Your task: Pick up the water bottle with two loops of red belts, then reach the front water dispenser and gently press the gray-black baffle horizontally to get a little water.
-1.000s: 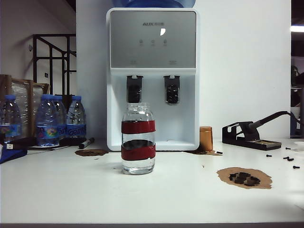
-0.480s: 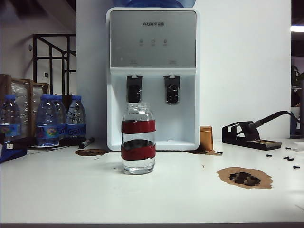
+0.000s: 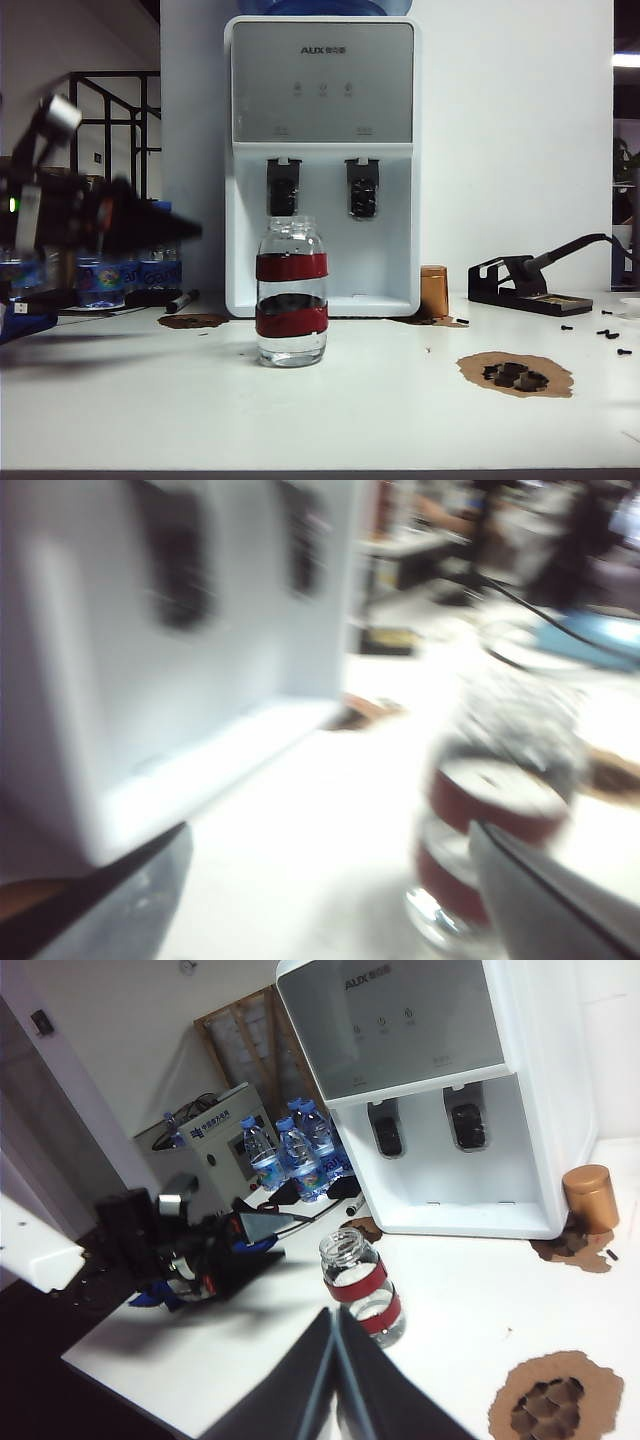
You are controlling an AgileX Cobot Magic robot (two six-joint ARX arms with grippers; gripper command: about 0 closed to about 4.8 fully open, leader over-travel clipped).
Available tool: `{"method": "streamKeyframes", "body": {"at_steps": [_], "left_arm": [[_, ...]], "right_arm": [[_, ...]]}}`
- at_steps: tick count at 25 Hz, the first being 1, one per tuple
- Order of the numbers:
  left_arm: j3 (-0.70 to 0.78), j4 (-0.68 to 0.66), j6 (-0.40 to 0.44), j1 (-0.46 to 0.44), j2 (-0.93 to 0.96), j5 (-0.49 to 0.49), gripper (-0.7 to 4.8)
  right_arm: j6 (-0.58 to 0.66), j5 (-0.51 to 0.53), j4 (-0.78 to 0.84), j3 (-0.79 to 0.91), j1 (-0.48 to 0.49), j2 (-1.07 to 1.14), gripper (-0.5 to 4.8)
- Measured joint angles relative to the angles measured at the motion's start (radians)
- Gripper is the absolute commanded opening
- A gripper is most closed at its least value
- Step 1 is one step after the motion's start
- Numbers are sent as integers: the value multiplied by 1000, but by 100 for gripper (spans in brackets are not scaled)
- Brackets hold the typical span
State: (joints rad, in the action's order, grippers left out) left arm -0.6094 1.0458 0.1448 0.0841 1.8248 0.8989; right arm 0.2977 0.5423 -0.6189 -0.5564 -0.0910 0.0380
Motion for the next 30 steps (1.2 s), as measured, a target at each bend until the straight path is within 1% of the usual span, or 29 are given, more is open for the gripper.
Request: {"method": "streamKeyframes", "body": {"at_steps": [2,6,9,13,15,18,20,22,24,30], "left_arm": [[0,14,54,0,63,76,479],[0,13,74,-1,108,158,479],[0,21,78,0,116,245,479],[0,19,80,21,119,256,479],[0,17,80,31,119,244,479],[0,17,81,70,128,193,479],[0,13,83,106,136,144,479],[0,16,113,148,142,75,479],[-5,16,127,175,154,28,479],[-84,16,134,226,214,-111,479]], "right_arm": [[-18,-2,-30,-16,0,0,-2],[-37,-15,-62,-40,0,0,-2],[-39,-19,-73,-53,0,0,-2],[-44,-19,-127,-76,0,0,-2],[-49,-20,-138,-90,0,0,-2],[-62,-23,-141,-120,0,0,-2],[-64,-24,-143,-130,0,0,-2],[-71,-26,-155,-133,0,0,-2],[-74,-26,-170,-133,0,0,-2],[-81,-26,-190,-133,0,6,-2]]}}
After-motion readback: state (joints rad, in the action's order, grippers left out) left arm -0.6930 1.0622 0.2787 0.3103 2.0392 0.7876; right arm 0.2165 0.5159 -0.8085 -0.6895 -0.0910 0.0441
